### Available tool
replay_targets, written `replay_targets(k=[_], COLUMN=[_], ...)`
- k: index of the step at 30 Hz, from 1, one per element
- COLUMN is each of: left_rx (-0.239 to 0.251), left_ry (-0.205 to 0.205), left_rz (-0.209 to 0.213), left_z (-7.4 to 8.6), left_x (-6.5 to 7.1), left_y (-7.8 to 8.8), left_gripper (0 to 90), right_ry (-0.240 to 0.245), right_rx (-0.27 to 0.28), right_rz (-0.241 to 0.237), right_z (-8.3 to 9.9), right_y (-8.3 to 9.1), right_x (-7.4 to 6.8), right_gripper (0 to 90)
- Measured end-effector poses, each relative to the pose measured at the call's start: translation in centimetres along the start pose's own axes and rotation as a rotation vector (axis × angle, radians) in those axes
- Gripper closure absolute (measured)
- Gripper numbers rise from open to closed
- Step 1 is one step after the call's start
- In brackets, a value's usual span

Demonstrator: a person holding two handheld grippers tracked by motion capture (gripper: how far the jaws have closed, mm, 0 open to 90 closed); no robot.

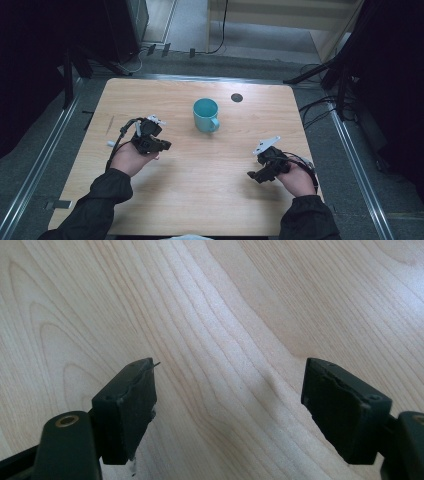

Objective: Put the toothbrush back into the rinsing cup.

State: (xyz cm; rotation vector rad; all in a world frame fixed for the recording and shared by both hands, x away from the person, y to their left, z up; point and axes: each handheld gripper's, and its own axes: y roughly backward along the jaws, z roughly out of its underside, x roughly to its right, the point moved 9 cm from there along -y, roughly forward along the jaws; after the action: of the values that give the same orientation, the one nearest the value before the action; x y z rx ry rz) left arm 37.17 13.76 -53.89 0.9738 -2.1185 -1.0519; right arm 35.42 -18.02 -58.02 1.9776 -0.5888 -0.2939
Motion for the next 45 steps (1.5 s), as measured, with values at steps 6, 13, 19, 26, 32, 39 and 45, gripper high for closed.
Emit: replay_targets(k=[6, 13, 19, 26, 32, 39, 45], left_rx=[-0.037, -0.097, -0.174, -0.252, -0.265, -0.303, -0.318], left_ry=[0.041, 0.065, 0.106, 0.132, 0.137, 0.141, 0.141], left_rz=[-0.021, -0.026, -0.040, -0.034, -0.044, -0.040, -0.039], left_z=[0.4, 1.2, 2.0, 2.6, 2.6, 3.1, 3.4], left_x=[-1.5, -2.9, -4.1, -4.6, -4.9, -5.0, -5.1], left_y=[0.2, -0.3, -1.5, -2.7, -2.9, -3.1, -3.2], left_gripper=[89.2, 89.2, 89.3, 89.3, 89.3, 89.3, 89.2], right_ry=[0.006, 0.018, 0.020, 0.029, 0.021, 0.025, 0.027], right_rx=[-0.003, -0.006, -0.011, -0.014, -0.017, -0.017, -0.015], right_rz=[0.002, 0.004, 0.001, 0.003, 0.004, 0.006, 0.005], right_z=[0.1, 0.1, 0.0, 0.1, 0.2, 0.2, 0.2], right_y=[0.0, -0.1, -0.1, -0.2, -0.1, -0.1, -0.1], right_x=[0.0, 0.0, -0.2, -0.1, -0.1, 0.0, 0.0], right_gripper=[22.3, 22.3, 22.3, 22.3, 22.3, 22.3, 22.3])
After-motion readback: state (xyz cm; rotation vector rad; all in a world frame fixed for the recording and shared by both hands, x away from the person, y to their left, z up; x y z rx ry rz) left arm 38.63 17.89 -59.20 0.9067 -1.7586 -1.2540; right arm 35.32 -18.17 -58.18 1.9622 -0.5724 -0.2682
